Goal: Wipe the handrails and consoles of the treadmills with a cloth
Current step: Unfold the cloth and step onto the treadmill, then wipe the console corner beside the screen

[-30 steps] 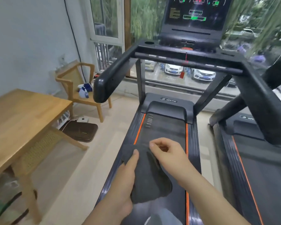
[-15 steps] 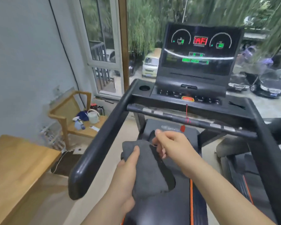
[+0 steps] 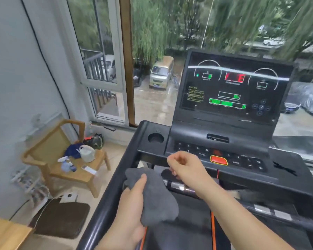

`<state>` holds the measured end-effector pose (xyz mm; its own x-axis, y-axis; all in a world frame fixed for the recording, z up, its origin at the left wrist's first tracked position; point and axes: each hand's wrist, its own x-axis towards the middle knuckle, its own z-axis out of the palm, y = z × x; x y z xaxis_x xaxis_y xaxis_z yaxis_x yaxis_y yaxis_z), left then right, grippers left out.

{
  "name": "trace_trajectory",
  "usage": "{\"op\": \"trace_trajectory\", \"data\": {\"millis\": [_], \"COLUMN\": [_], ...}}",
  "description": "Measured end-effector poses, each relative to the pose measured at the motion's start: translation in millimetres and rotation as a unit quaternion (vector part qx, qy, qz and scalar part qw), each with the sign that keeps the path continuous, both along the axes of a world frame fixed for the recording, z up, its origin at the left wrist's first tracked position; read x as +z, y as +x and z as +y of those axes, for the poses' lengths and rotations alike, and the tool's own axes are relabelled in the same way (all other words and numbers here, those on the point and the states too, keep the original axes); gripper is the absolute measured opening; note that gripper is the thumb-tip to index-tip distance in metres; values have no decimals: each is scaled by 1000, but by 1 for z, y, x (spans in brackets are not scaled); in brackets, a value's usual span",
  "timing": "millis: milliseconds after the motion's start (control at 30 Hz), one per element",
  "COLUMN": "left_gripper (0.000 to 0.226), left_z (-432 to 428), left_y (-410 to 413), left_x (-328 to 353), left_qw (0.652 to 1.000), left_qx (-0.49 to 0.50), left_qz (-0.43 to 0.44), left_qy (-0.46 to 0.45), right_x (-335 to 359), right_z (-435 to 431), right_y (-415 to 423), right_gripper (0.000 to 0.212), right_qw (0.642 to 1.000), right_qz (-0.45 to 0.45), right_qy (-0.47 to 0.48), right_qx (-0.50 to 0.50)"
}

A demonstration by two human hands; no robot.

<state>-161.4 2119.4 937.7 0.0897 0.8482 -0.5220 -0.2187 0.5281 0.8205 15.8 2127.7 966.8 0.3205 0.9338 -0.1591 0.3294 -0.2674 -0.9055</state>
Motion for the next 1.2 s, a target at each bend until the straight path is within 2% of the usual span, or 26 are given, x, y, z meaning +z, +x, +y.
{"op": "trace_trajectory", "data": {"millis": [133, 333, 433, 500, 533, 600, 633, 667, 733, 800, 1000, 1100, 1200], "left_gripper": [43, 27, 35, 42, 44, 38, 28, 29, 64, 80, 83, 78, 74], "left_z": [68, 173, 217, 237, 245, 256, 260, 262, 258, 251, 306, 349, 350], "left_y": [33, 69, 81, 95, 104, 122, 130, 136, 142, 143, 144, 164, 170], "left_x": [15, 28, 31, 27, 23, 1, -16, -37, -80, -108, -114, -105, -102], "left_qw": [1000, 997, 977, 926, 867, 718, 661, 634, 606, 573, 533, 536, 533], "left_qx": [-11, 0, 3, -11, -26, -48, -95, -162, -321, -382, -418, -434, -431], "left_qz": [26, 76, 192, 330, 430, 580, 621, 639, 658, 665, 656, 642, 631], "left_qy": [3, 17, 88, 184, 249, 382, 410, 404, 311, 290, 332, 335, 362], "right_x": [-4, -31, -40, -47, -51, -56, -59, -63, -68, -75, -76, -73, -72], "right_z": [46, 124, 167, 194, 208, 231, 240, 247, 253, 256, 260, 262, 261], "right_y": [43, 102, 127, 140, 144, 152, 155, 158, 161, 161, 153, 148, 147], "right_gripper": [7, 49, 50, 55, 65, 93, 108, 120, 132, 136, 139, 141, 144], "right_qw": [994, 960, 945, 921, 894, 817, 784, 763, 753, 763, 770, 751, 763], "right_qz": [-106, -232, -258, -303, -352, -478, -525, -551, -557, -547, -546, -572, -565], "right_qy": [-33, -78, -71, -52, -49, -40, -39, -43, -61, -64, -86, -105, -103], "right_qx": [17, 135, 188, 239, 272, 320, 330, 335, 346, 338, 320, 312, 297]}}
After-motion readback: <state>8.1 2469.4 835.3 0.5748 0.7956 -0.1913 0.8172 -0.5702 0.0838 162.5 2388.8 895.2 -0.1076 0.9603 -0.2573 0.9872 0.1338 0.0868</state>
